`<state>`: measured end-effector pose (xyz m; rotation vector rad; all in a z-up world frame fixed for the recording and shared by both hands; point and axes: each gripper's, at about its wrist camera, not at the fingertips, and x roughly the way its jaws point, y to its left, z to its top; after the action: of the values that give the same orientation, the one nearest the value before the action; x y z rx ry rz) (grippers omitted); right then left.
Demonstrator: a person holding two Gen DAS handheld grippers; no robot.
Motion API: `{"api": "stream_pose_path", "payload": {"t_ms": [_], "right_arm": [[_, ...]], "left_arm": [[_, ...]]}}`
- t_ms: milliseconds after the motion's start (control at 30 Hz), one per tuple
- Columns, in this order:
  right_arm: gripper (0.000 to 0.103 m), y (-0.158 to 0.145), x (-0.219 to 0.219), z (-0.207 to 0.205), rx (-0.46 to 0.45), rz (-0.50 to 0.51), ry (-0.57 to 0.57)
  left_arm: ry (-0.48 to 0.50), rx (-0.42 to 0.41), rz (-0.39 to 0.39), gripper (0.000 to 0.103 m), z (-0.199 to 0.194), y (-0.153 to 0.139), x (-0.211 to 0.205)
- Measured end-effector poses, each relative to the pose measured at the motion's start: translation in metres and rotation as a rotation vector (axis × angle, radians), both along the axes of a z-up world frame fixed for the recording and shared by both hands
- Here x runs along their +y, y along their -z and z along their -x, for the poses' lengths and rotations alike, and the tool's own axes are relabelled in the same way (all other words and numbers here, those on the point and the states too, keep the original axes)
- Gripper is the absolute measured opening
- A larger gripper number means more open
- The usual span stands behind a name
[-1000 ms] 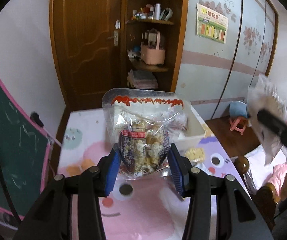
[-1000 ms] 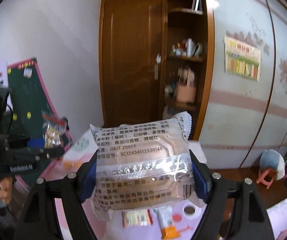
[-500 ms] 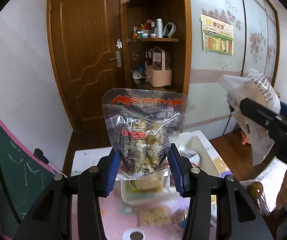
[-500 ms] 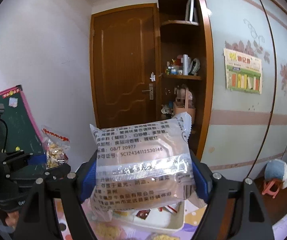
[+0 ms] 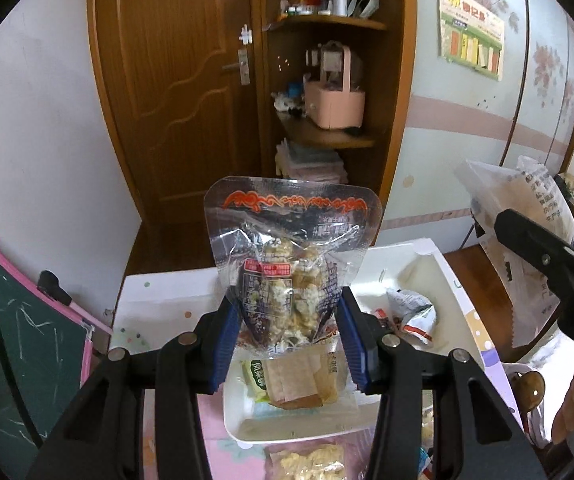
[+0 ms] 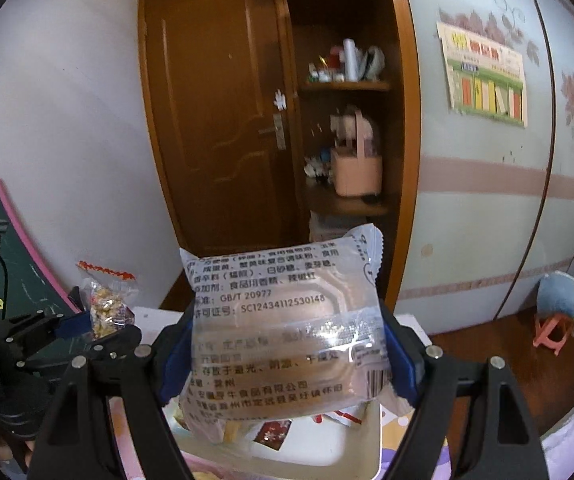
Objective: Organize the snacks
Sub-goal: 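Lift both packets over the white bin and open both tools, then withdraw both tools from the bin toward the remaining snacks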
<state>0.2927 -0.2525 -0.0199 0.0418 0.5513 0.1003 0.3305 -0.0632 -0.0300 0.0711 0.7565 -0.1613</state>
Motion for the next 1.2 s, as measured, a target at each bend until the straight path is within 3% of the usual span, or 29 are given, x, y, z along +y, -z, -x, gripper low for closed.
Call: {"api": "stream_pose_path", "payload": {"t_ms": [333,433,467,500,567,667,967,1200], "right_arm": [[0.081,0.022,0.006,-0.019,0.047,0.021,0.004],[0.084,0.034,0.014,-0.028,0.089,0.062,-0.006],[0.085,0.038,0.017,-0.029,0.101,0.073,-0.012],[0.085,0.044,0.021,-0.031,0.116,0.089,-0.019],[0.085,0.049,0.024,-0.03,0.119,0.106,-0.022],[0.085,0.052,0.025,-0.027,0.121,0.083,-0.025],[0.085,0.06,0.026,-0.008,0.183,0.073,-0.03],[0.085,0.047,0.016,0.02,0.188,0.076,-0.013]], "left_arm": [[0.012,0.028,-0.024,0.046,-0.015,0.029,-0.006],[0.029,0.035,-0.029,0.052,-0.019,0.036,-0.009],[0.035,0.037,-0.039,0.064,-0.021,0.039,-0.011],[0.037,0.036,-0.055,0.082,-0.021,0.042,-0.012],[0.029,0.018,-0.094,0.096,-0.019,0.047,-0.015],[0.027,0.021,-0.126,0.096,-0.017,0.054,-0.018],[0.006,0.08,-0.086,0.096,-0.001,0.06,-0.009],[-0.002,0.063,-0.083,0.096,0.03,0.04,0.0]]}}
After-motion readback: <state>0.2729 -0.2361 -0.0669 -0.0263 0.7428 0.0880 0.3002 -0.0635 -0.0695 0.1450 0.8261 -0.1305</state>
